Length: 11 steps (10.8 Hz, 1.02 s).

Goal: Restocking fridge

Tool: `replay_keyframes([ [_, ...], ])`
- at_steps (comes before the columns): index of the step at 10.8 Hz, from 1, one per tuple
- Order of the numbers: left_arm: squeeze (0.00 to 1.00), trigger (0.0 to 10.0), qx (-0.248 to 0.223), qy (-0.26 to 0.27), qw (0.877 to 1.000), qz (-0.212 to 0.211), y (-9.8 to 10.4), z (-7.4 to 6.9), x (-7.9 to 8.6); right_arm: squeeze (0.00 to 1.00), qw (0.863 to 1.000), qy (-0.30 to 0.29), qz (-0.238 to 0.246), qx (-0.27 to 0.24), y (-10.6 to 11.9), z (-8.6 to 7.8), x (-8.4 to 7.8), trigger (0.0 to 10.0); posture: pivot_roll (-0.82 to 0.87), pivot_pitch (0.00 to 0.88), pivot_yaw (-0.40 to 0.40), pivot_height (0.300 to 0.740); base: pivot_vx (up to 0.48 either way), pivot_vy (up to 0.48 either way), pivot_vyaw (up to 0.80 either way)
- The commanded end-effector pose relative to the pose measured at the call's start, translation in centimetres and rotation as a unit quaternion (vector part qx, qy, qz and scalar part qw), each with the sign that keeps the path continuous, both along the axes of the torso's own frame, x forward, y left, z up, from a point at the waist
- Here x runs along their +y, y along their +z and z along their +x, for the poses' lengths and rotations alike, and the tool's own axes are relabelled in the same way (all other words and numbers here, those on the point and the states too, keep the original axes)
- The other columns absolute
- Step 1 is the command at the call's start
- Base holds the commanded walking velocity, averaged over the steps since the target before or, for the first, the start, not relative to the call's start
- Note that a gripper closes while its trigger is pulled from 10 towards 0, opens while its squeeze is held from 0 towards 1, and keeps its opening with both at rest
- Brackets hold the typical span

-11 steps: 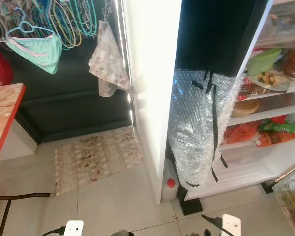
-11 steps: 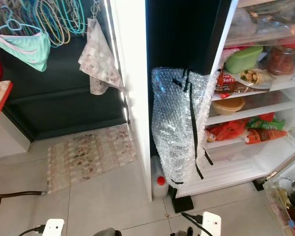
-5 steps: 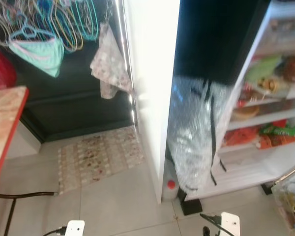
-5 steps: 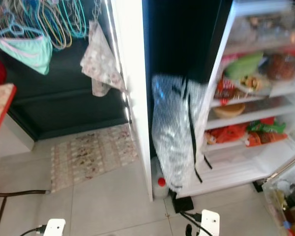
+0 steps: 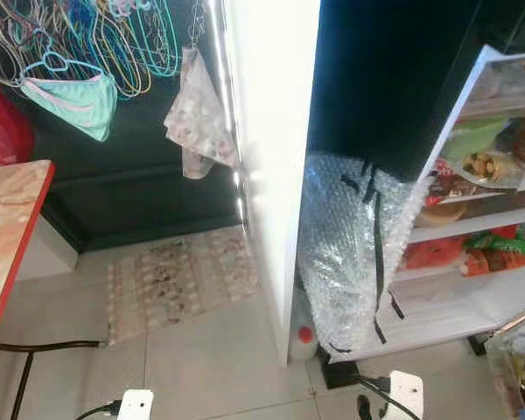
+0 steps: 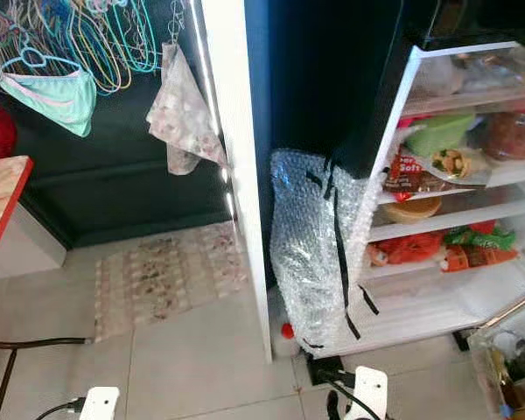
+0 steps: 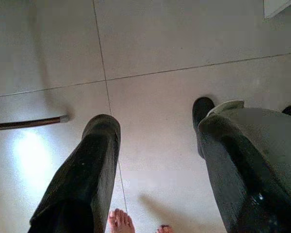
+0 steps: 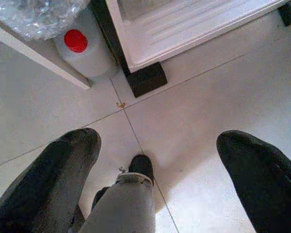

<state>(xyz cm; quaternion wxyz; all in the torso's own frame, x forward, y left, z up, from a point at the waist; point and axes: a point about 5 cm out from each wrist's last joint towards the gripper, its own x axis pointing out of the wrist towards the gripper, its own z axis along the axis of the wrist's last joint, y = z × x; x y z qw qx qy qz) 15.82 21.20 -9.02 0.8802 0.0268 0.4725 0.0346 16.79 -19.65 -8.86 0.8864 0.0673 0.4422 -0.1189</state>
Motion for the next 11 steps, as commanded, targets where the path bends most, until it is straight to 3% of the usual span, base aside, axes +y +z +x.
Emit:
replay_keyframes([
  [1,0.0,10.0,0.012,0.008,1.0,0.001,-0.25,-0.72,0.29,0.0,1.0,0.004,0.009,0.002,-0.2,-0.29,0.62,10.0,0.02,0.013,0.063,0.74,0.0,0.0,0.0],
  [6,0.0,10.0,0.012,0.005,1.0,-0.001,-0.23,-0.55,0.11,0.0,1.0,-0.001,0.008,0.008,-0.36,-0.68,0.53,10.0,0.02,0.0,0.066,0.74,0.0,0.266,0.0],
  [11,0.0,10.0,0.007,0.001,1.0,-0.001,-0.13,-0.29,0.03,0.0,1.0,-0.002,0.006,0.019,-0.5,-0.93,0.48,10.0,0.03,0.019,0.066,0.74,0.0,0.0,-0.79],
])
